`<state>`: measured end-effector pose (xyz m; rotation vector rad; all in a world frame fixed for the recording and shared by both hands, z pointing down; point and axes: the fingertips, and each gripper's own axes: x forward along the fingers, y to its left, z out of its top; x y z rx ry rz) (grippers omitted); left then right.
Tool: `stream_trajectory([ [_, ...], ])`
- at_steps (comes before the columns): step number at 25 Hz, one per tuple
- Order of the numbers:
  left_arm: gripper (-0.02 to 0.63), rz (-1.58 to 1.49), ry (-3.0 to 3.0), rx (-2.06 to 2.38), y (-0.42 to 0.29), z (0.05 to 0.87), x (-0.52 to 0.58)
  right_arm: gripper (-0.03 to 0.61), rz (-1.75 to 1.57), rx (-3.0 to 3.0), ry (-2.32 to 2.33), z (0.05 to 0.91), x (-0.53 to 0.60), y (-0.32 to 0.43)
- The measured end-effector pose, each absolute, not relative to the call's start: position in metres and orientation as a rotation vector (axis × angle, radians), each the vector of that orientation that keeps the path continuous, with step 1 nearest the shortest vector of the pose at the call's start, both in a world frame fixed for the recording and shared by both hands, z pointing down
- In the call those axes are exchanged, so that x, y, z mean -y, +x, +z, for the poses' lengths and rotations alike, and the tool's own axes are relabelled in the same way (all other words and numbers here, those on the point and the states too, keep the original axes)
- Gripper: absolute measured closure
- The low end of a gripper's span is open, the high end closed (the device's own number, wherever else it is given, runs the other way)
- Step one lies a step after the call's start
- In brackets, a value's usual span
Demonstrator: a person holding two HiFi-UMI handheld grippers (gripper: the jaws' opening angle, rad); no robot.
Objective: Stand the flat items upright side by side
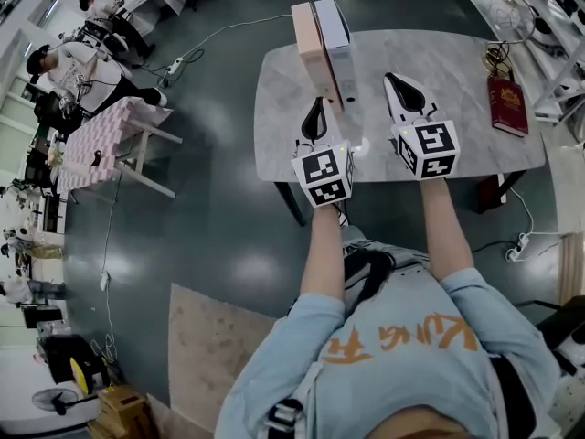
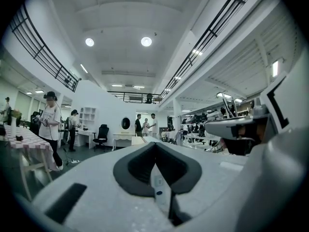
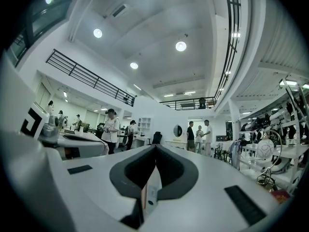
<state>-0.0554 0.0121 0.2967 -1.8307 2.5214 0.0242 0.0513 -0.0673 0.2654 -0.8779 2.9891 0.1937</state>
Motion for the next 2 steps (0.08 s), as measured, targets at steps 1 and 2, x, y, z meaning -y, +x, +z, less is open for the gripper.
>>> stream_trajectory([
  [1,0.601,0.03,-1.83,-2.52,-0.0562,0.2957,-0.0121,0.577,0.198,-2.99,-0.878,0.2648,0.067,0.0505],
  [2,0.601,0.036,-1.83,-2.519,-0.0571,0.2947,-0.0121,0.577,0.202,-2.992,-0.877,0.2642,0.0668,0.0495],
])
